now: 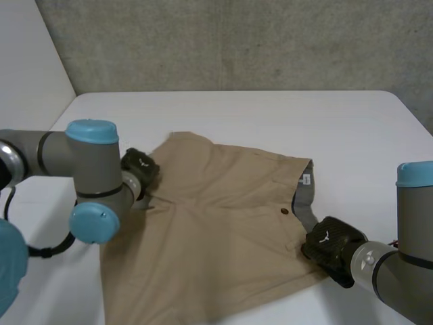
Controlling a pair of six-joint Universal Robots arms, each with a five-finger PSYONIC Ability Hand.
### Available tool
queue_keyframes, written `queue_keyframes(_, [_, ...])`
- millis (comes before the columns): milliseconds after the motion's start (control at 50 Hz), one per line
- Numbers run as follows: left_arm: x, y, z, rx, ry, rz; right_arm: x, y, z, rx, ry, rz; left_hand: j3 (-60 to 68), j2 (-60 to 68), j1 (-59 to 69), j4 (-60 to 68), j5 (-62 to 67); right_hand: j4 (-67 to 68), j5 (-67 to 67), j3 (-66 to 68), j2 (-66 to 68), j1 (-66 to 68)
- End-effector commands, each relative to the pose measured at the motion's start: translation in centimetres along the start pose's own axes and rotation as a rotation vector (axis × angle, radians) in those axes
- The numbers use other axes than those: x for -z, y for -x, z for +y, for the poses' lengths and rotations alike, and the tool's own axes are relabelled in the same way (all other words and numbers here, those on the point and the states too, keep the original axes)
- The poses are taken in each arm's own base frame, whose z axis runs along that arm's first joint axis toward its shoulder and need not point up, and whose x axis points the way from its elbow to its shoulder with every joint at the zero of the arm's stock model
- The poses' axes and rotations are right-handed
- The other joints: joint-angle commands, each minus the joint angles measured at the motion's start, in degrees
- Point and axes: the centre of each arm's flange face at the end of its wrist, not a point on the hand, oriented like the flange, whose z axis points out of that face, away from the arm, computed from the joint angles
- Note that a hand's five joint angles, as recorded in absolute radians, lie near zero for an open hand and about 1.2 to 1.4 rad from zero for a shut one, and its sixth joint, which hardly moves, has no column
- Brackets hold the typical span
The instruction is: Fold the shorts.
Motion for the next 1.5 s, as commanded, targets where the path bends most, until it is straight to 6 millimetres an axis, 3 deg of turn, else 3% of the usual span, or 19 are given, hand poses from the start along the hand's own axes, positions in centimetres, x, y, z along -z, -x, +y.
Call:
queue_keyframes(20, [2.4, -0.5, 0.8, 0.002, 0.021, 0.020, -0.3, 0.3, 0.2, -0.002, 0.012, -0.016, -23.77, -23.90, -23.07, -23.84, -23.26, 11.69, 13.03, 12.52, 12.95, 24.16])
queue_keyframes(120, [2.9, 1.6, -1.0, 0.043, -0.052, -0.059, -0.3, 0.3, 0.2, -0.003, 0.011, -0.014, -35.88, -36.01, -35.18, -35.95, -35.37, 11.69, 13.03, 12.52, 12.95, 24.16])
queue_keyframes(280, [3.3, 5.0, -3.1, 0.156, -0.166, -0.122, -0.2, 0.3, 0.1, -0.022, 0.008, -0.012, -35.07, -35.20, -34.37, -35.14, -34.56, 11.69, 13.03, 12.52, 12.95, 24.16])
queue_keyframes(420, [2.0, 6.8, -3.9, 0.220, -0.293, -0.052, -0.4, 0.3, 0.2, -0.022, 0.008, -0.012, -33.56, -33.69, -32.86, -33.63, -33.05, 11.69, 13.03, 12.52, 12.95, 24.16])
queue_keyframes(500, [-0.3, 6.8, -2.7, 0.259, -0.266, -0.022, -0.4, 0.3, 0.2, -0.022, 0.008, -0.012, -32.55, -32.68, -31.85, -32.62, -32.04, 11.69, 13.03, 12.52, 12.95, 24.16])
queue_keyframes(720, [-2.9, 6.6, 0.2, 0.303, -0.159, 0.100, -0.5, 0.3, 0.2, -0.021, 0.005, -0.010, -30.71, -30.84, -30.01, -30.79, -30.20, 11.69, 13.03, 12.52, 12.95, 24.16])
queue_keyframes(760, [-3.1, 6.6, 0.5, 0.307, -0.152, 0.101, -0.6, 0.4, 0.3, -0.021, 0.007, -0.010, -24.34, -24.48, -23.64, -24.42, -23.83, 11.69, 13.03, 12.52, 12.95, 24.16])
queue_keyframes(860, [-3.3, 6.7, 0.9, 0.329, -0.137, 0.093, -0.9, 0.4, 0.4, -0.023, 0.009, -0.012, 15.27, 15.14, 15.97, 15.20, 15.78, 11.69, 13.03, 12.52, 12.95, 24.16])
queue_keyframes(1040, [-3.4, 8.6, 2.8, 0.391, -0.041, -0.011, -1.1, 0.5, 0.4, -0.022, 0.012, -0.017, 15.37, 15.24, 16.07, 15.30, 15.88, 11.69, 13.03, 12.52, 12.95, 24.16])
queue_keyframes(1400, [-1.7, 6.8, 4.0, 0.293, 0.043, 0.013, -1.1, 0.4, 0.3, -0.025, 0.004, -0.005, 15.37, 15.24, 16.07, 15.30, 15.88, 11.69, 13.03, 12.52, 12.95, 24.16])
queue_keyframes(1440, [-1.8, 6.8, 4.2, 0.294, 0.047, 0.012, -1.1, 0.2, 0.2, -0.033, -0.002, 0.004, 7.88, 7.75, 8.58, 7.81, 8.39, 11.69, 13.03, 12.52, 12.95, 24.16])
queue_keyframes(1460, [-1.9, 6.7, 4.1, 0.291, 0.045, 0.009, -1.1, 0.1, 0.1, -0.044, -0.011, 0.012, -12.99, -13.12, -12.29, -13.07, -12.48, 11.69, 13.03, 12.52, 12.95, 24.16])
queue_keyframes(1500, [-1.7, 6.7, 3.8, 0.288, 0.035, 0.008, -1.1, -0.1, -0.1, -0.064, -0.021, 0.022, -35.32, -35.45, -34.62, -35.39, -34.81, 11.69, 13.03, 12.52, 12.95, 24.16])
